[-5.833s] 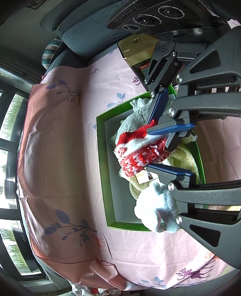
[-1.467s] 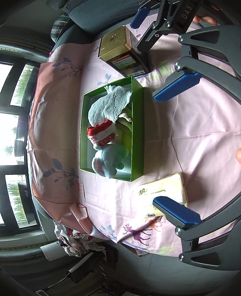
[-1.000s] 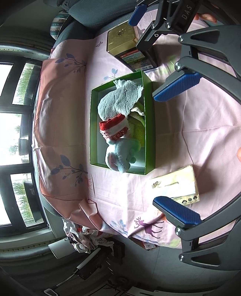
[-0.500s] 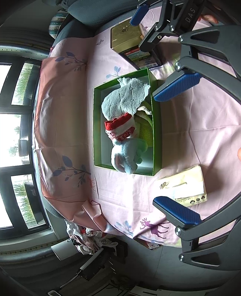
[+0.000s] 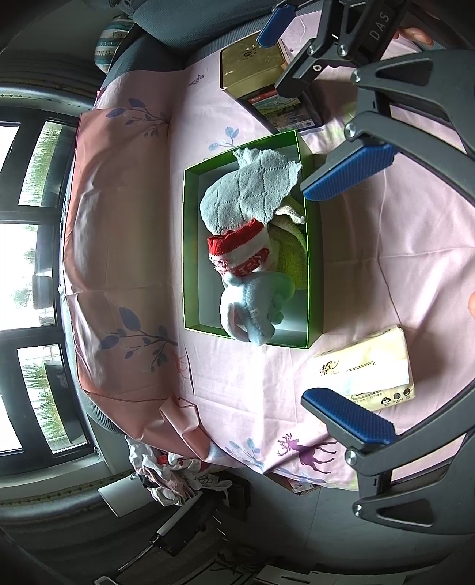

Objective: Organize soft objects

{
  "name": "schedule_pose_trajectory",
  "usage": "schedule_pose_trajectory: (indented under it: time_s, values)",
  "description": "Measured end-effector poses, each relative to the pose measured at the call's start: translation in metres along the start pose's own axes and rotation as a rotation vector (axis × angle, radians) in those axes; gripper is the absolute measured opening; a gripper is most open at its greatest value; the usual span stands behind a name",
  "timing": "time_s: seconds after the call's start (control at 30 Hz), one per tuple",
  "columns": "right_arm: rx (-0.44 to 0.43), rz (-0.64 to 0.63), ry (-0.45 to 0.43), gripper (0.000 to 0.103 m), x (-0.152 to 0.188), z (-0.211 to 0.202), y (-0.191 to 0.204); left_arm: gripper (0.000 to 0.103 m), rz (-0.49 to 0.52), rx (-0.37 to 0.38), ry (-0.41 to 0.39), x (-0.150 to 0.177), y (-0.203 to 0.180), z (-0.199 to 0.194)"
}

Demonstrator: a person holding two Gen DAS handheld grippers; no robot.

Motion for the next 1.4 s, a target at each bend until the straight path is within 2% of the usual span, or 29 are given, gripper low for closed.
schedule_pose_trajectory:
  time_s: [1.4]
  values:
    - [0.004,-0.004,0.010,0.094,-0.003,0.013,0.003,0.102,-0.016,-0.010,0.037,-0.006,0.010,0.022]
Point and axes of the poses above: each gripper's, at about its wrist camera, not at the fingertips, and z roughly the way its jaws point, y to its left, x to its underside, the point moved 8 cm from there along z, roughly the way its jaws point, and after that the axes turned 3 degrees about y, right-handed, at the moved point
